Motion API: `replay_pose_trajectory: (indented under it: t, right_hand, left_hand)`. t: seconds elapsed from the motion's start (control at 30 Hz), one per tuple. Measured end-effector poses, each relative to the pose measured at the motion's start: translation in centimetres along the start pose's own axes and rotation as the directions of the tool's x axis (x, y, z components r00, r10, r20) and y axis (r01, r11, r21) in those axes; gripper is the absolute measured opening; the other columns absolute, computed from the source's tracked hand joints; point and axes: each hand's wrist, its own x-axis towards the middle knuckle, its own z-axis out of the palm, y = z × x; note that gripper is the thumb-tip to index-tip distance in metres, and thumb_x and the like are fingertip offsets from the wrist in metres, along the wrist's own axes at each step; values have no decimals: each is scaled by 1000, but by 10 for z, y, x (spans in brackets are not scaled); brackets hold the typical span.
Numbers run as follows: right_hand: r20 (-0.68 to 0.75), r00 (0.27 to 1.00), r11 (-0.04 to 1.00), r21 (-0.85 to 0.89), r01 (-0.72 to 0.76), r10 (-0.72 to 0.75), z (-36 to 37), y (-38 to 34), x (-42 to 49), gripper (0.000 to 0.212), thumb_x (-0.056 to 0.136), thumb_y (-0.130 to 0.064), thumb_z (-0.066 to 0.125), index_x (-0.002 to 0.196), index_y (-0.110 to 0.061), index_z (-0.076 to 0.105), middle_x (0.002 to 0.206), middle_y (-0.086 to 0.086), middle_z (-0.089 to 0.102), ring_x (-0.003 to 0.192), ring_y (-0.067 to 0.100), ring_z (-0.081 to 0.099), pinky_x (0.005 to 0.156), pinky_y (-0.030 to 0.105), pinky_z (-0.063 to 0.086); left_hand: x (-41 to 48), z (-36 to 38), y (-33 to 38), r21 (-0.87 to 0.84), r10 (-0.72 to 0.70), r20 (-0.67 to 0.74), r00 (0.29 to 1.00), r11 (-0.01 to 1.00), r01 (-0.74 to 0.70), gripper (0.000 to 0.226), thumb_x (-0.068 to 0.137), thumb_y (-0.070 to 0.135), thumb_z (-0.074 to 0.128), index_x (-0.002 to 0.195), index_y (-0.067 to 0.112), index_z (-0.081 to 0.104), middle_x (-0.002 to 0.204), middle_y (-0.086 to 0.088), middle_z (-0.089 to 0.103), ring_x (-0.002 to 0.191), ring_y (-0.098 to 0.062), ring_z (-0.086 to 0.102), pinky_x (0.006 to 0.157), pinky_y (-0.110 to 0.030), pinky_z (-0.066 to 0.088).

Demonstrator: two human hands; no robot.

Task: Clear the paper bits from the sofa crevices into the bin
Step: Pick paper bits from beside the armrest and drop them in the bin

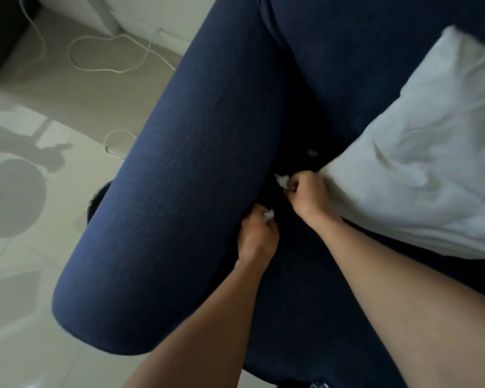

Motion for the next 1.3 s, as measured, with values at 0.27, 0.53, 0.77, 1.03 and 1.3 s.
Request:
replay_pose_trajectory:
  t: [0.27, 0.53, 0.77, 1.03, 1.3]
  right_hand:
    - [-170, 976, 987, 68, 147, -134, -65, -28, -54, 30, 93, -11, 54, 122, -7, 58, 113, 14, 64, 105, 29, 61, 87, 36, 49]
    - [-266, 955, 959, 212, 188, -129, -104, -89, -96, 21, 90, -12, 51, 100, -7, 69, 108, 11, 60, 94, 24, 60, 73, 29, 45]
    - [-218, 954, 946, 203, 252, -207, -79, -151, -103, 21, 91, -15, 49, 97, -9, 69, 107, 8, 62, 89, 23, 62, 72, 32, 51]
    - [-53, 954, 944, 137, 300, -295, -1, -245, -90, 16, 89, -16, 53, 88, -9, 67, 94, 4, 65, 80, 21, 62, 66, 30, 51]
    - [170, 892, 907, 32, 420, -419, 97, -354, -81, 16, 90, -16, 56, 93, -8, 70, 95, 8, 72, 85, 22, 64, 71, 28, 50]
  left_hand:
    - [-60, -49, 45, 3, 200, -164, 966, 979, -202, 11, 98, 16, 45, 105, 14, 54, 103, -3, 57, 88, -16, 53, 68, -29, 43]
    - [-96, -121, 78, -84, 165, -362, 918, 975, -208, 9, 90, 16, 57, 97, 13, 62, 108, -1, 59, 100, -18, 56, 82, -32, 50]
    - [-87, -188, 56, -198, 91, -398, 913, 963, -182, 23, 91, 18, 56, 112, 14, 65, 102, -3, 68, 84, -18, 62, 66, -25, 46]
    - [-54, -279, -22, -349, -94, -426, 900, 935, -67, 13, 92, 16, 57, 97, 13, 69, 89, -6, 70, 64, -15, 61, 40, -14, 41]
    - [-18, -363, -126, -398, -279, -471, 837, 914, 81, 18, 87, 13, 58, 100, 11, 70, 104, -11, 70, 96, -26, 65, 86, -32, 51]
